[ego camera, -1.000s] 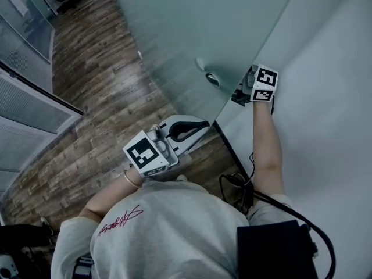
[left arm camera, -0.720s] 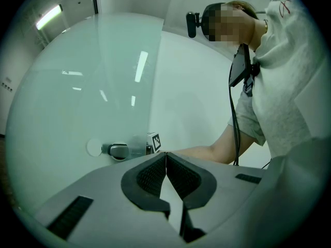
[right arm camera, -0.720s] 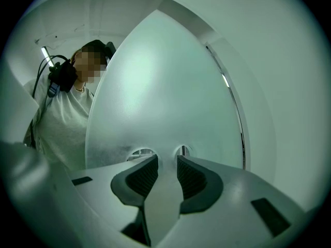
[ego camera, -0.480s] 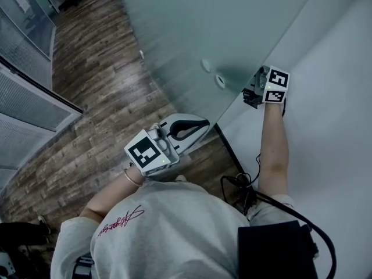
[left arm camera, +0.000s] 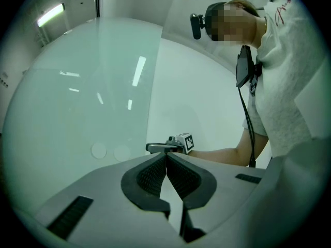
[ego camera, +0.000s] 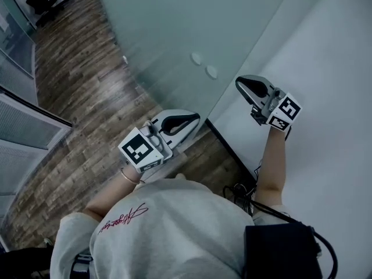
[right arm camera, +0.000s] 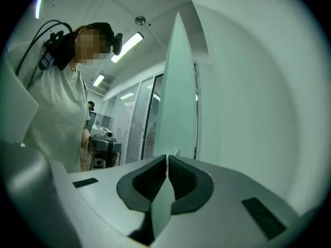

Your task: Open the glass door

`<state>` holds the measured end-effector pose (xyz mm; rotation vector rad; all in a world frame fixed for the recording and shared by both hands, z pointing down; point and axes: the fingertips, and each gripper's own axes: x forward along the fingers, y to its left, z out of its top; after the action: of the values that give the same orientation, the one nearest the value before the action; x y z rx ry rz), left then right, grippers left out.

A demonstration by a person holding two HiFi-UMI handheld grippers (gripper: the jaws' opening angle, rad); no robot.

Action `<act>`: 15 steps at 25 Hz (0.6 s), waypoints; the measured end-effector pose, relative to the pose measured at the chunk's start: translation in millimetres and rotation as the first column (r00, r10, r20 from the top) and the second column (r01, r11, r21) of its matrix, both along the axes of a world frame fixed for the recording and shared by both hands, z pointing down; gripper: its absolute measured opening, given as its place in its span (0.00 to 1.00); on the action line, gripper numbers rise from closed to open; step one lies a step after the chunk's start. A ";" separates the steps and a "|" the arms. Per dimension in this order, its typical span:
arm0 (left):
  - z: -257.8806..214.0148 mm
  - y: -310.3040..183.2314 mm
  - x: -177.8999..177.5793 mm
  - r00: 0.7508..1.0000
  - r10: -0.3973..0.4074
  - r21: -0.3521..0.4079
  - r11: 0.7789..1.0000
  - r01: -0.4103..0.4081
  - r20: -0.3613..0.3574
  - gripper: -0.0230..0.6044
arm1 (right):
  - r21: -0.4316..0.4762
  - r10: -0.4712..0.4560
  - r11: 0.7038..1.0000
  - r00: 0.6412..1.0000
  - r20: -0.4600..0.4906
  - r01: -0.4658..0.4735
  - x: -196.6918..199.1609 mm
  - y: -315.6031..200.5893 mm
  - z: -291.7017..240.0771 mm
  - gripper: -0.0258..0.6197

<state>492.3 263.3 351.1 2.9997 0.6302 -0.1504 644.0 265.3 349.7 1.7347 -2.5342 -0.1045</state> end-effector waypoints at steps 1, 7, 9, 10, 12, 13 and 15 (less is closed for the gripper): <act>-0.2 0.4 -3.6 1.000 0.010 0.003 1.000 -0.010 -0.002 0.06 | 0.011 0.029 1.000 1.000 0.005 -0.029 -6.2 11.0 -0.7 0.08; -2.0 -0.9 -28.3 0.998 0.056 0.021 0.998 -0.055 -0.015 0.06 | 0.090 0.171 0.981 0.985 0.034 -0.173 -68.3 59.4 -9.2 0.07; -1.5 -2.0 -36.8 0.998 0.065 0.028 0.998 -0.064 -0.019 0.06 | 0.098 0.219 0.970 0.974 0.052 -0.223 -90.7 66.9 -7.5 0.07; -0.1 -2.3 -40.5 0.997 0.070 0.033 0.997 -0.069 -0.018 0.06 | 0.095 0.244 0.964 0.968 0.057 -0.249 -101.0 69.5 -4.8 0.07; 1.5 -2.9 -47.3 0.997 0.079 0.043 0.996 -0.078 -0.022 0.06 | 0.080 0.286 0.954 0.957 0.055 -0.290 -121.8 72.2 2.2 0.07; 1.5 -3.6 -50.8 0.996 0.083 0.046 0.996 -0.081 -0.028 0.06 | 0.075 0.300 0.950 0.952 0.053 -0.304 -132.9 72.5 5.2 0.07; 2.0 -5.2 -58.4 0.995 0.091 0.042 0.995 -0.090 -0.033 0.06 | 0.071 0.321 0.943 0.945 0.061 -0.325 -154.9 72.2 8.8 0.07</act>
<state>433.9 258.1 353.1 3.0060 0.7804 -0.1871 489.1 337.5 358.5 2.1822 -2.2642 -0.1489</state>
